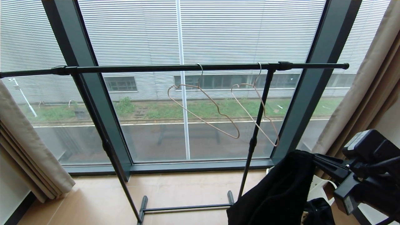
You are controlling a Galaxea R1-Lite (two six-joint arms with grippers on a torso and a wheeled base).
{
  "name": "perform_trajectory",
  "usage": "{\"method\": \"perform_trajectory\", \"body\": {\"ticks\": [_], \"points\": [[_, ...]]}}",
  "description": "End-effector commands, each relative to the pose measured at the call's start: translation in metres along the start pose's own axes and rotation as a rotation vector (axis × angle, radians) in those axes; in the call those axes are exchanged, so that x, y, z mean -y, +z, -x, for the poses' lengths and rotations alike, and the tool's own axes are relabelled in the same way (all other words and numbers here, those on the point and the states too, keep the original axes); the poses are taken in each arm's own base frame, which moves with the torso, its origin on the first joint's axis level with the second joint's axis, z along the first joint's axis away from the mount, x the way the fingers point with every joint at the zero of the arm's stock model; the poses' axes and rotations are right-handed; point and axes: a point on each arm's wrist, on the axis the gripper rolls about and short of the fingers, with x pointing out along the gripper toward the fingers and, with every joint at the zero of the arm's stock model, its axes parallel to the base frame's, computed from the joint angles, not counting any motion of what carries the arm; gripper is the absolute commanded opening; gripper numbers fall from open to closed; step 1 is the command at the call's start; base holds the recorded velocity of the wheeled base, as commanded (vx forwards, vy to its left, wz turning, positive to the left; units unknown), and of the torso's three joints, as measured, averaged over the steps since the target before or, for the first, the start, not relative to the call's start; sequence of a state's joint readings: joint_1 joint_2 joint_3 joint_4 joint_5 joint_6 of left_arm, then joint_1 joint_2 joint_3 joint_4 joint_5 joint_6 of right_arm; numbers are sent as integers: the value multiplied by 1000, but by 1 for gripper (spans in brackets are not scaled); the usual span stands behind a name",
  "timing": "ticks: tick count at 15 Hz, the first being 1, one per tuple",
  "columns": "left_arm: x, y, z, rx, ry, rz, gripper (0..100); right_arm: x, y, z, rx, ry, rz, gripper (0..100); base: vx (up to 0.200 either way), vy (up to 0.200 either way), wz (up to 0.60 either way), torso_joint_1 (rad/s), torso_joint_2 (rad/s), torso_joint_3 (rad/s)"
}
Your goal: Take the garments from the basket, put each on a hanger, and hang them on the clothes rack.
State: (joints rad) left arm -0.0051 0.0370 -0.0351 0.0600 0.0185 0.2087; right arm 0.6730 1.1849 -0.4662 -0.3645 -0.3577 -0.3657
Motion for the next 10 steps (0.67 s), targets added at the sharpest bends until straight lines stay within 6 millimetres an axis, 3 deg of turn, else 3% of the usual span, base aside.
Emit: {"method": "perform_trajectory", "body": {"ticks": [1,3,6,10], "points": [[-4,23,-19,-171,-78,-6,100,-4,21,-21,2,80,11,0,0,0,0,0,0,0],[-8,64,-52,-280,-228,213,100,-9,45,-35,-80,147,-13,0,0,0,0,0,0,0],[1,89,-92,-434,-358,351,100,-22,67,-32,-172,236,-187,0,0,0,0,0,0,0],[42,121,-146,-548,-538,456,100,-24,97,-49,-196,221,-464,0,0,0,0,0,0,0]]}}
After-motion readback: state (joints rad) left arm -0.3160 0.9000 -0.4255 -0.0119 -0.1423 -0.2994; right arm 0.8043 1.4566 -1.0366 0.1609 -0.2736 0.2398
